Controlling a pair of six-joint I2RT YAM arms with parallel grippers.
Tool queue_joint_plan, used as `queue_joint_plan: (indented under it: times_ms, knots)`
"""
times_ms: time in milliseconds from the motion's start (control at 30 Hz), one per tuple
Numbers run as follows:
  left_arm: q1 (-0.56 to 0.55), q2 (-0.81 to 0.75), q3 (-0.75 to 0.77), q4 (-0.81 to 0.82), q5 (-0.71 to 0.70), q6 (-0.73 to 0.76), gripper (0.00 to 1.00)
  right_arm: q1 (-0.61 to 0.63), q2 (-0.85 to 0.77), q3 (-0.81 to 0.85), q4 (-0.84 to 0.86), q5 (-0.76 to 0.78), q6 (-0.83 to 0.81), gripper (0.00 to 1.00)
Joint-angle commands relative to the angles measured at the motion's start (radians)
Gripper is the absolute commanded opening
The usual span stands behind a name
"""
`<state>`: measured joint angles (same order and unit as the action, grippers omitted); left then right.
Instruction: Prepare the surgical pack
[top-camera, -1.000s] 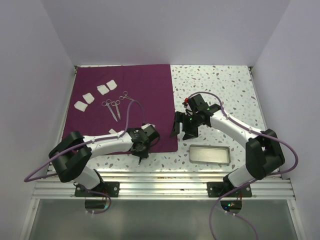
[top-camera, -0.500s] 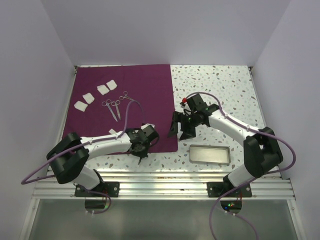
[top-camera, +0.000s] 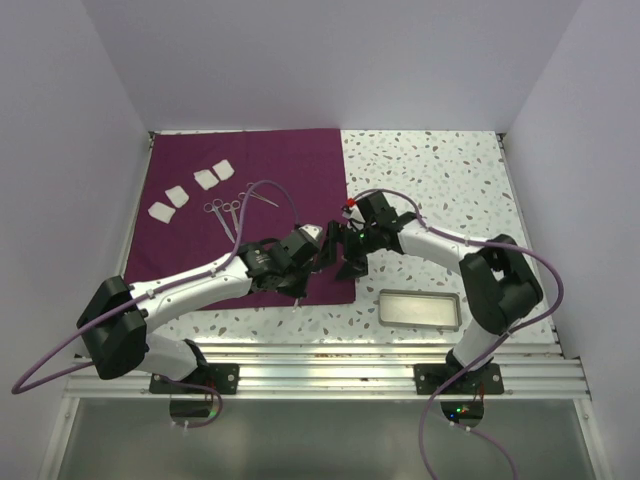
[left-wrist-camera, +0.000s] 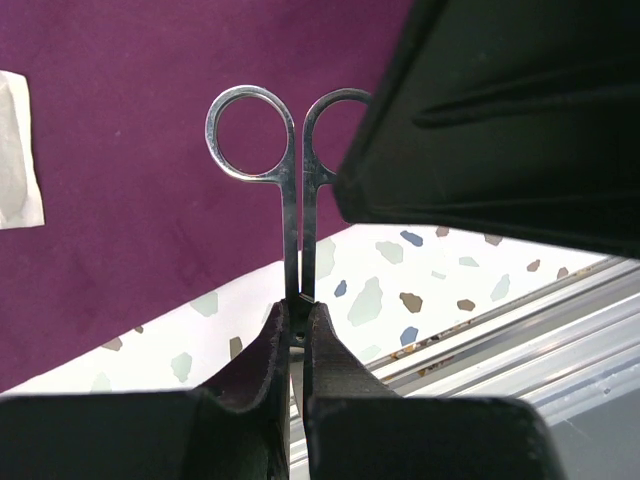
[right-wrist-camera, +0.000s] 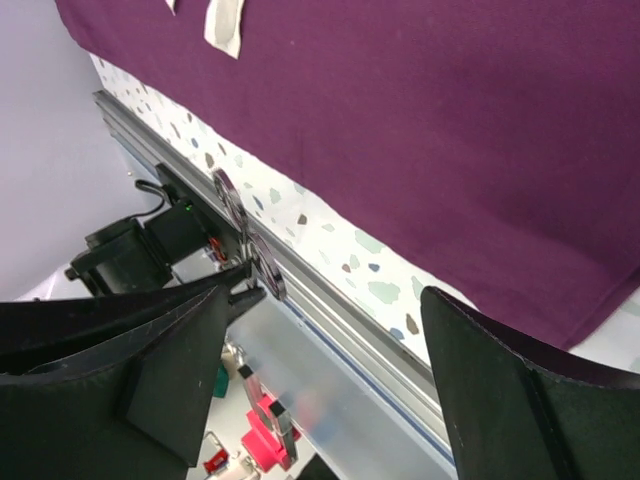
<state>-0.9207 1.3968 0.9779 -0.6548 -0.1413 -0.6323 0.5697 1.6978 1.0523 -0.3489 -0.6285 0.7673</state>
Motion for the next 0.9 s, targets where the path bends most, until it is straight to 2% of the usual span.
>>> queue_joint_plan:
  times_ms: [0,333,433,500,600,633,667,767,867]
  knots:
    - [-0.003,-0.019,0.039,-0.02,0.031,0.034,0.0,0.005,0.014,0.037,0.094,-0.05,0.061,0.8]
    - [-0.003,-0.019,0.054,-0.002,0.057,0.057,0.0,0.028,0.063,0.043,0.169,-0.054,0.121,0.74]
    - [-0.003,-0.021,0.061,-0.002,0.06,0.06,0.0,0.033,0.08,0.043,0.194,-0.063,0.142,0.66]
    - [-0.003,-0.019,0.062,0.001,0.063,0.062,0.0,0.036,0.086,0.035,0.217,-0.073,0.155,0.58]
    - [-0.003,-0.016,0.061,0.009,0.065,0.065,0.0,0.035,0.085,0.02,0.248,-0.082,0.174,0.31]
    - [-0.003,-0.016,0.061,0.012,0.063,0.066,0.0,0.035,0.08,0.014,0.258,-0.088,0.181,0.2]
    - [-0.003,-0.018,0.065,0.015,0.065,0.066,0.0,0.035,0.079,0.008,0.267,-0.094,0.196,0.0]
    - [0.016,-0.01,0.074,0.018,0.084,0.078,0.0,0.032,0.044,-0.02,0.272,-0.083,0.211,0.0]
    - [0.081,-0.018,0.087,0.012,0.112,0.106,0.35,-0.003,-0.028,-0.072,0.255,-0.02,0.228,0.0]
